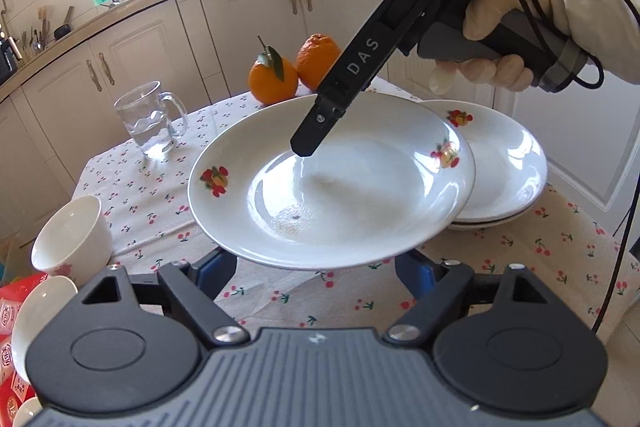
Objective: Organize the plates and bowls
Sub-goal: 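Lift the plate with the right gripper and carry it over the plate stack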
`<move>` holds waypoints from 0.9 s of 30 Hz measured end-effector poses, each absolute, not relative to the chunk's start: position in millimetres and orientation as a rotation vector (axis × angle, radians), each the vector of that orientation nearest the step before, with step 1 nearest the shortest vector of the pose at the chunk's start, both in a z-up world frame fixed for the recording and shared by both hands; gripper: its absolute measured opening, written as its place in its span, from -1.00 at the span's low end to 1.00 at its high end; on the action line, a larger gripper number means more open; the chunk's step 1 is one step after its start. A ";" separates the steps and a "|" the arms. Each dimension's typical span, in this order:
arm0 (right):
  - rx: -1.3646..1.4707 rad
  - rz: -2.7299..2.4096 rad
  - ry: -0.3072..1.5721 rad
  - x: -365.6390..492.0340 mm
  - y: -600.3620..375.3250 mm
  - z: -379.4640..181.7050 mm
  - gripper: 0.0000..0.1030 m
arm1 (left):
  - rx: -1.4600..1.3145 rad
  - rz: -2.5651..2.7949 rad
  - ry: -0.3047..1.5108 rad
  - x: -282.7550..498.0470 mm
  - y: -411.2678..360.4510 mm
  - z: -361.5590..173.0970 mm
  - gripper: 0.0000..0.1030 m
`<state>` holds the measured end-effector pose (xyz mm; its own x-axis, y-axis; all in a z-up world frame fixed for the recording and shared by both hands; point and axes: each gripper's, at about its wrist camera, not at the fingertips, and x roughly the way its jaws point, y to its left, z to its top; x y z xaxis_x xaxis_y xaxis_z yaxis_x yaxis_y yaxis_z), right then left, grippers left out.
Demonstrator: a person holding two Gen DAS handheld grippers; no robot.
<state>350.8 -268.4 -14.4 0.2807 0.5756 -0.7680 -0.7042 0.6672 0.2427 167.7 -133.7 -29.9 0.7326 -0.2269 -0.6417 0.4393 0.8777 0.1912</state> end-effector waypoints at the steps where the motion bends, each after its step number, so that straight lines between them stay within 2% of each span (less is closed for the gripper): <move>1: -0.151 0.850 0.957 348.0 -274.7 -14.3 0.44 | 0.350 -0.385 0.651 166.5 -138.3 -30.2 0.67; 13: -0.075 0.729 0.962 316.7 -339.9 -24.5 0.44 | 0.388 -0.513 0.664 163.9 -174.5 -37.6 0.67; 27: -0.003 0.674 0.955 309.1 -372.1 -40.9 0.44 | 0.429 -0.553 0.668 168.2 -193.8 -43.0 0.67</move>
